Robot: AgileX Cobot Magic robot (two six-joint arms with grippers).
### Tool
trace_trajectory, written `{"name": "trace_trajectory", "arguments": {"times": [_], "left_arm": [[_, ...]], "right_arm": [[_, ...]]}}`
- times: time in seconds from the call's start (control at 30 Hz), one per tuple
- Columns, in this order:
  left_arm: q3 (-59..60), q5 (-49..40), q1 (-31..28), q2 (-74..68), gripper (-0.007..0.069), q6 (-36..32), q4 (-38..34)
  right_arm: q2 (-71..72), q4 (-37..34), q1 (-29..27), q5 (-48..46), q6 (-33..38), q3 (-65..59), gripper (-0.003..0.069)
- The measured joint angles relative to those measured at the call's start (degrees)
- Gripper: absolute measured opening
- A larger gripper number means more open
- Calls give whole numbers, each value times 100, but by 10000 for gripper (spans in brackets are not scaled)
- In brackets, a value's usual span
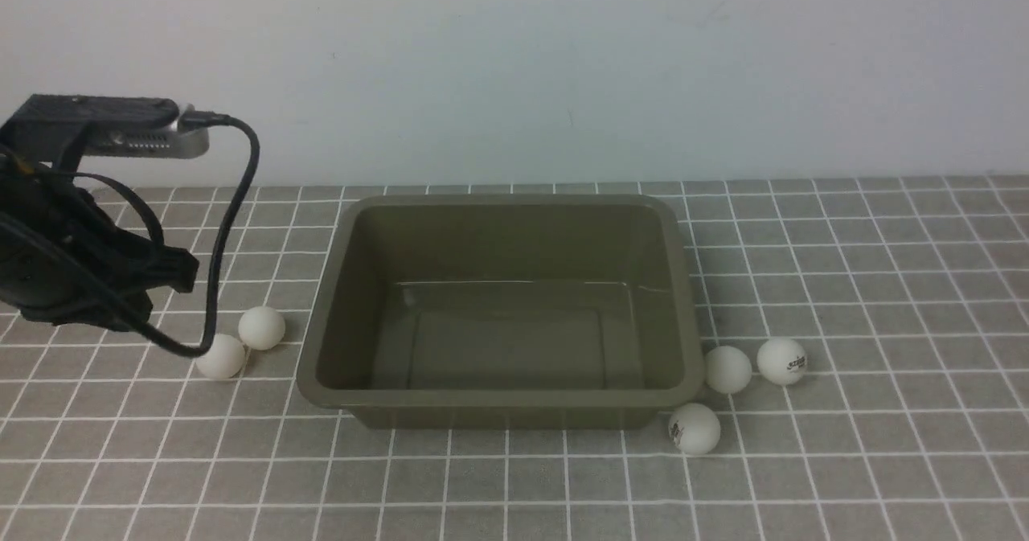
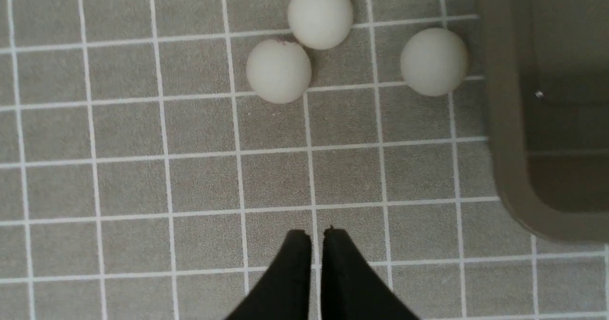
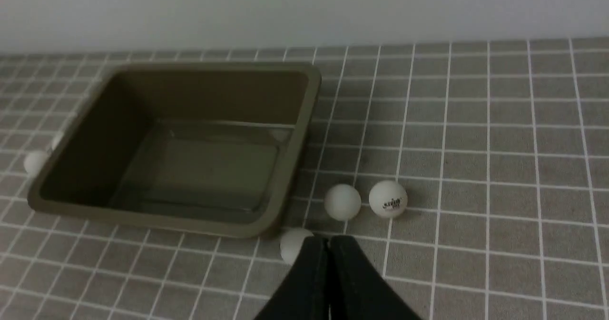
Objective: Put the table tennis balls into the box on the grey coffee tablecloth.
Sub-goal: 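Reach for and grasp a ping pong ball on the table beside the basket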
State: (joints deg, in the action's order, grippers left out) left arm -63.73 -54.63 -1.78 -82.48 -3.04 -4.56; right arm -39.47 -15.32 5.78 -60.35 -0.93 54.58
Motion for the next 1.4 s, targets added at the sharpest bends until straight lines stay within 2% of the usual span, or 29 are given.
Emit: {"name": "trace_trajectory", "arguments": {"times": [0.1, 0.2, 0.3, 0.37, 0.4, 0.53, 0.63, 0.77, 0.9, 1.03, 1.13, 1.2, 1.33, 1.4], "left_arm": [[0, 237, -380, -344, 20, -383, -265], [0, 433, -442, -567, 22, -873, -415], [0, 858, -420, -828, 68, -1290, -616], [-19, 1201, -408, -1091, 149, -1424, -743], [-19, 1201, -408, -1091, 149, -1424, -743], [-31, 1816, -408, -1640, 388, -1553, -1014], [-36, 2115, -408, -1958, 525, -1666, -1318], [-36, 2291, -403, -2263, 601, -1827, -1452], [-36, 2341, -403, -2523, 603, -1865, -1459], [-36, 2360, -403, -2727, 542, -1920, -1459], [-36, 2377, -403, -2775, 441, -1958, -1459], [-42, 2371, -403, -2775, 346, -1972, -1452], [-126, 1967, -408, -2723, 352, -1932, -1306], [-276, 1442, -413, -2570, 352, -1738, -1186]], "right_arm": [[-136, -64, 0, -46, 93, 0, -9], [-185, -70, 0, -23, 125, 0, -9], [-209, -70, 0, 63, 125, 0, -9], [-217, -70, 0, 120, 138, 0, -9], [-217, -70, 0, 120, 138, 0, -9], [-217, -71, 0, 204, 143, 0, -9], [-217, -87, 0, 231, 143, 0, -9], [-217, -87, 0, 265, 143, 0, -9], [-217, -94, 0, 279, 143, 0, -9], [-217, -94, 0, 286, 143, 0, -9], [-228, -94, 0, 347, 93, 0, -9], [-312, -88, 0, 404, -20, 7, -9], [-755, 36, 0, 417, -207, 79, -9], [-1175, 105, 0, 368, -245, 179, -9]]}}
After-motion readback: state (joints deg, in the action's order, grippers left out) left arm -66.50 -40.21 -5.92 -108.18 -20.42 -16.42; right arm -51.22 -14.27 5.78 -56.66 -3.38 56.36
